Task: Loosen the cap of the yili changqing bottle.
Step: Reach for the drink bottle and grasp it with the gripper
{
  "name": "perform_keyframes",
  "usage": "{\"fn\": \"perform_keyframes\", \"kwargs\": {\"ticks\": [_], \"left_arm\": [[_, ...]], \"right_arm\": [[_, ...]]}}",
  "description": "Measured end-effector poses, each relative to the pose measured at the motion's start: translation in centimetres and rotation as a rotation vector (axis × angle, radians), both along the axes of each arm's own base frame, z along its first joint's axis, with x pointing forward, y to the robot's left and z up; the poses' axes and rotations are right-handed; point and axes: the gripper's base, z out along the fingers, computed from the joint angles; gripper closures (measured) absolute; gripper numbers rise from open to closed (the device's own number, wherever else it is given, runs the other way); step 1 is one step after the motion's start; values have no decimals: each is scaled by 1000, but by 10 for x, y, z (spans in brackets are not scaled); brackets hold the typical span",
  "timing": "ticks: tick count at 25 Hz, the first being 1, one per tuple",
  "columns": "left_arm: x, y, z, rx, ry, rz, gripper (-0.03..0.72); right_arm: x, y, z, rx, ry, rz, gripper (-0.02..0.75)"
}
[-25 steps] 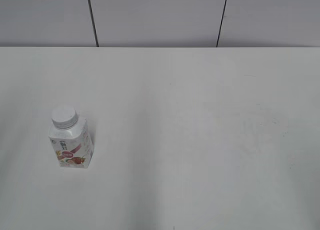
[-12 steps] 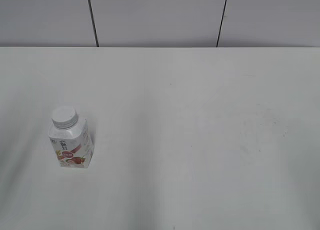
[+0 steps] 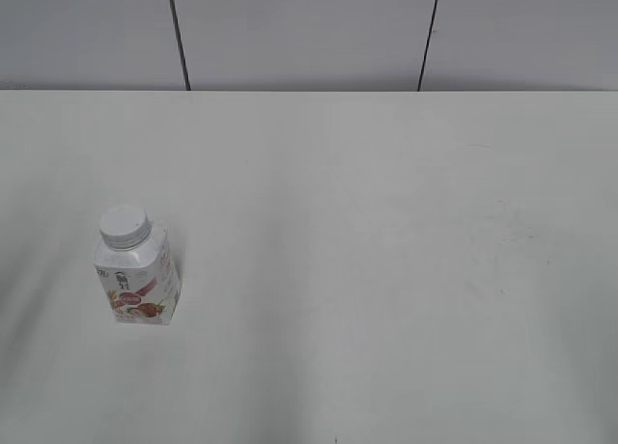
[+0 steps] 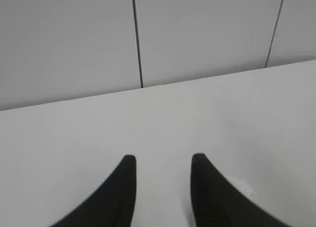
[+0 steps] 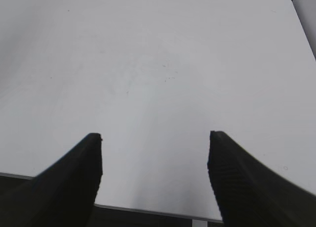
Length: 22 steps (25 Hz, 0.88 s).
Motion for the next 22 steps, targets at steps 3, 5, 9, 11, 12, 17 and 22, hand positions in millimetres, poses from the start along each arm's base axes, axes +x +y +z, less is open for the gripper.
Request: {"fn": "perform_keyframes", "kwargs": {"ticks": [3,5,9,11,12,17,22], "left_arm": [[5,5,-2,8,33,57,448],[12,10,-7,18,72,107,448],[31,18,-16,38,115,176,448],[43,22,-20,26,124,195,448],[49,23,-23,14,127,201,448],[80,25,-40,-53,135,171,448],[97,33,-56,-40,140,137,448]], "right_arm": [[0,0,0,0,0,0,206],[0,0,0,0,0,0,206],[0,0,0,0,0,0,206],[0,0,0,0,0,0,206],[0,0,0,0,0,0,206],[0,0,0,0,0,0,206],[0,0,0,0,0,0,206]]}}
